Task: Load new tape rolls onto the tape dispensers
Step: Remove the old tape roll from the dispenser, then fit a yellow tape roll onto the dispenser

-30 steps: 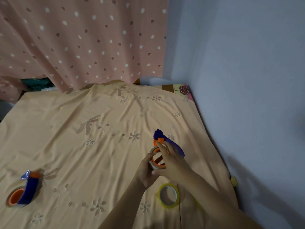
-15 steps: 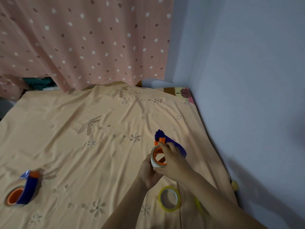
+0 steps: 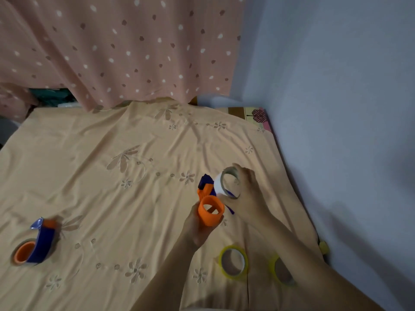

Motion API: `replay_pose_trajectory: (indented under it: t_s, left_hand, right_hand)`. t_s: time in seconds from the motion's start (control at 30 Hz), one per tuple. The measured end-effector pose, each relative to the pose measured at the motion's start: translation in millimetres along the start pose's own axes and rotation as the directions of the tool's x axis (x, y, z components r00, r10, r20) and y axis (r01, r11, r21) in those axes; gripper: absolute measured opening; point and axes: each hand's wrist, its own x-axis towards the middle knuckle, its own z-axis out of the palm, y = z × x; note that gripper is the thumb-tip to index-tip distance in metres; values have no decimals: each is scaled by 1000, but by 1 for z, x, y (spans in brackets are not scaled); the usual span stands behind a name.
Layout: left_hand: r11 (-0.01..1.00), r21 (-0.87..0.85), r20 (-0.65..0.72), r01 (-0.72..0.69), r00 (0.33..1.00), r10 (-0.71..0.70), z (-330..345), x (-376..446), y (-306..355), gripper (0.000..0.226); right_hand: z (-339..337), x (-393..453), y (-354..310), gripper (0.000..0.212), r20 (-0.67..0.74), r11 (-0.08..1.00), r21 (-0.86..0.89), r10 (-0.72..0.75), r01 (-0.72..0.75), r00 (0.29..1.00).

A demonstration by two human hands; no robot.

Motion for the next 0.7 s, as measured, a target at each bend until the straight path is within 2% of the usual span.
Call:
replay_pose_trajectory:
  t_s: [0.1,0.23,0.4,0.57,0.7]
  left_hand:
    - [998,-40,-85,-46,995,43,-17,2,3,37]
    - [995,-29,-149,-96,985,91,-39,-2,8,35]
    - [993,-45,-162,-108,982,99,-56,-7,12,37]
    - [995,-48,-153,-88,985,80,-63,-11,12,39]
    - [998,-24,-167,-55,985,51,-70,-13,11,42]
  right_hand:
    - [18,-2,45,93,-93,978,-93,177,-185,980]
    - [49,-16,95,95,-20,890,-248,390,-382,921]
    - [86,-21,107,97,100,818,-465,428,-338,898]
    - [113,-23,109,93,226,822,-520,395,-233,891]
    - [125,-24,110,89,274,798,-568,415,-202,868]
